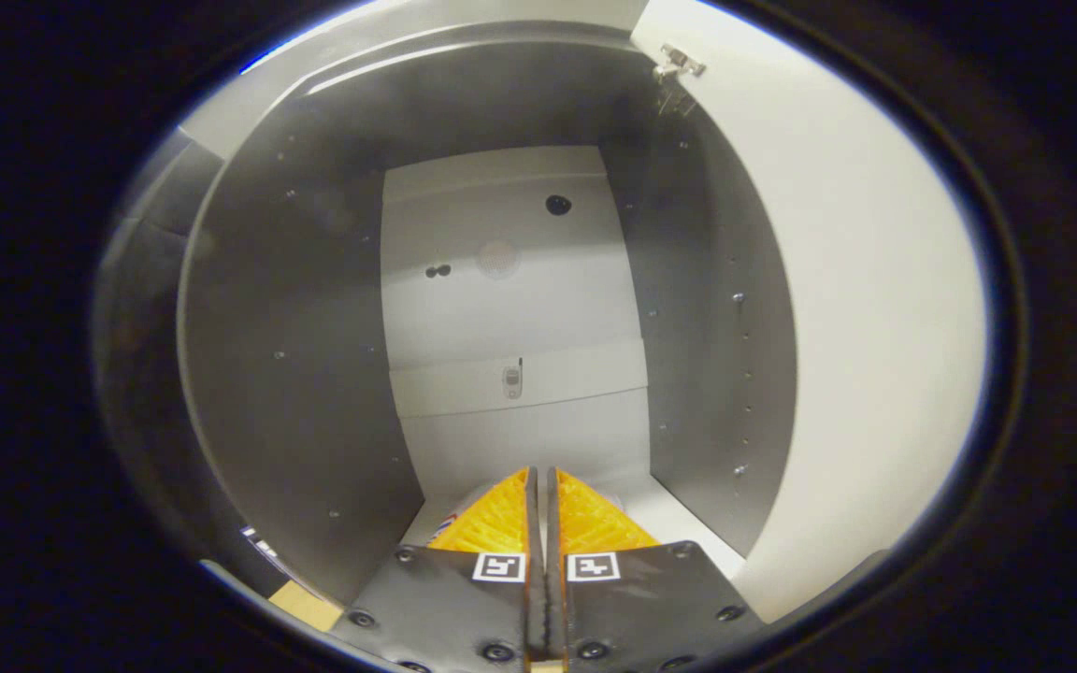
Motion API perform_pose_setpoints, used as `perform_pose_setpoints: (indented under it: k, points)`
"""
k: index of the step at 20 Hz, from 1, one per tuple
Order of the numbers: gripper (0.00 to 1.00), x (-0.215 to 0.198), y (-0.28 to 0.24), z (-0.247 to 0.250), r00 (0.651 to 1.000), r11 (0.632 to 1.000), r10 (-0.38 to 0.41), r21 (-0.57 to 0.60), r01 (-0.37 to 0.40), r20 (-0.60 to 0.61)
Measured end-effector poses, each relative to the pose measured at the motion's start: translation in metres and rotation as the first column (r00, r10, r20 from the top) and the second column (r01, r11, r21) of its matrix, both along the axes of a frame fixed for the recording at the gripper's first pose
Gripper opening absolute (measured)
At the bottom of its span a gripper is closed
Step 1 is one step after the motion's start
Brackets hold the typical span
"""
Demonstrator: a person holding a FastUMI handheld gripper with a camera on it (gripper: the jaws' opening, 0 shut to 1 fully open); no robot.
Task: Open the shoe cabinet door, grab the shoes and put them into the shoe cabinet, then close the shoe cabinet door.
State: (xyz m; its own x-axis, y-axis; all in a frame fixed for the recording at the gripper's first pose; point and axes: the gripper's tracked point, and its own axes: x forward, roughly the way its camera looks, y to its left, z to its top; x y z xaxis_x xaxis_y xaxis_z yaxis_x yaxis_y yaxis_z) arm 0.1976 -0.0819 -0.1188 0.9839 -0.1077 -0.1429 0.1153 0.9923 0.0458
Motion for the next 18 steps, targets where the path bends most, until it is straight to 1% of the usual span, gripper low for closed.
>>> perform_pose_setpoints:
  k: [7,14,18]
  points:
    - [0.02,-0.093,0.001,0.024,0.997,0.997,-0.073,-0.023,0.074,0.024]
    - [0.02,-0.18,-0.019,0.055,0.987,0.986,-0.151,-0.065,0.155,0.055]
    - [0.03,-0.22,-0.033,0.073,0.985,0.984,-0.157,-0.074,0.163,0.075]
